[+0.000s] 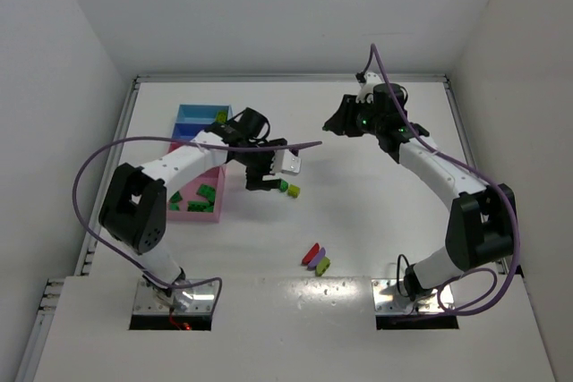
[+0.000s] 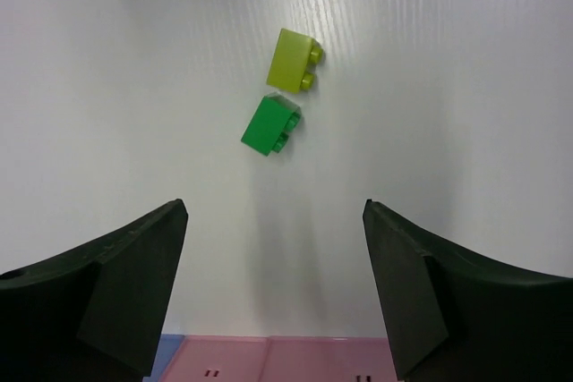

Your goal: Sort the legos into containers by color

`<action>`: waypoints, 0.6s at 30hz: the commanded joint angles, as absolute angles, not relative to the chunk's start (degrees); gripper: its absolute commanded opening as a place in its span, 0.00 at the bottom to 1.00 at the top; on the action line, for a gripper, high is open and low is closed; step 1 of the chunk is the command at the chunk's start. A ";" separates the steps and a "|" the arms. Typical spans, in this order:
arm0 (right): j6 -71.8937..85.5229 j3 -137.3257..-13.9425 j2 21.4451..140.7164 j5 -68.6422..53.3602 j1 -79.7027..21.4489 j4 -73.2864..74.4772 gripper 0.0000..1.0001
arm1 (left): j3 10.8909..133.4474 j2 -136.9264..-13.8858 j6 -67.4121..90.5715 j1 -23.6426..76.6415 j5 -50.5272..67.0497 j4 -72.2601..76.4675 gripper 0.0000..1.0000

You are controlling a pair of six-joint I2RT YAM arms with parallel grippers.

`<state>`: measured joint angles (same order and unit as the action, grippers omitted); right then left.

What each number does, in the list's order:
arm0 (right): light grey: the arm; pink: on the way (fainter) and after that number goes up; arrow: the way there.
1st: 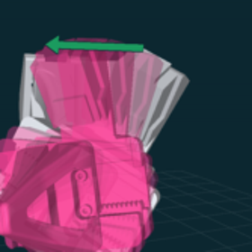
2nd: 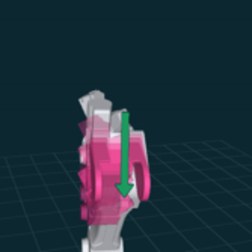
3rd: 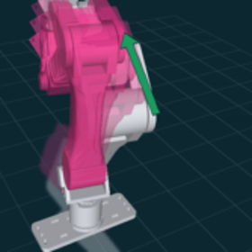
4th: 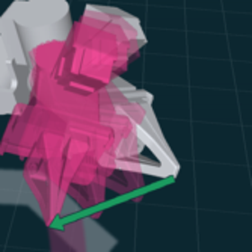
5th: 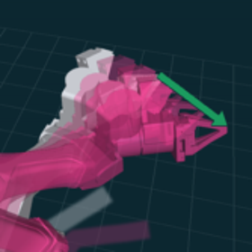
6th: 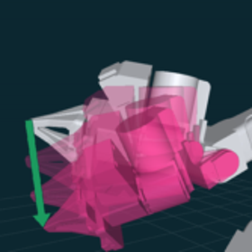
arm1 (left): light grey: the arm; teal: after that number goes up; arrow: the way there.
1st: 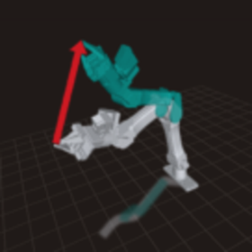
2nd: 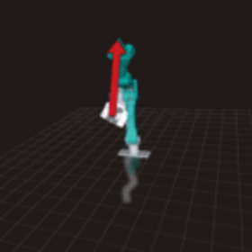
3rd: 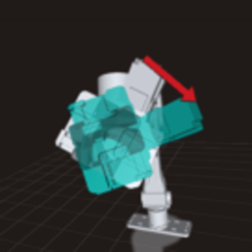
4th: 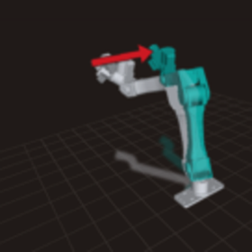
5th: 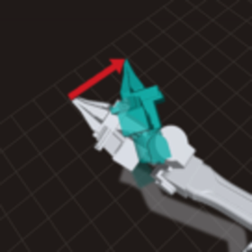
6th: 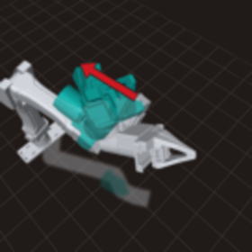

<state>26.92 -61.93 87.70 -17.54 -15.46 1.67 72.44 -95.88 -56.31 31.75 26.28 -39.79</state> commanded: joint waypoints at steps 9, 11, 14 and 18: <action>25.66 -61.70 86.84 -18.81 -15.12 -1.49 0.00 | 77.43 -101.86 -72.95 29.36 39.64 -43.68 0.78; 25.66 -62.22 86.84 -18.81 -15.12 -1.49 0.00 | 77.95 -102.91 -72.95 28.83 40.17 -43.68 0.77; 25.66 -62.23 87.36 -18.81 -15.12 -1.49 0.00 | 78.57 -104.58 -72.95 28.83 39.64 -43.68 0.74; 25.66 -62.23 87.89 -19.34 -14.59 -1.49 0.00 | 79.63 -106.95 -72.95 28.83 39.64 -43.68 0.72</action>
<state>26.52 -61.93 87.72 -18.52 -15.35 1.45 77.49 -105.65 -70.50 29.17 36.27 -43.35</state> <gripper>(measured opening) 0.373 0.729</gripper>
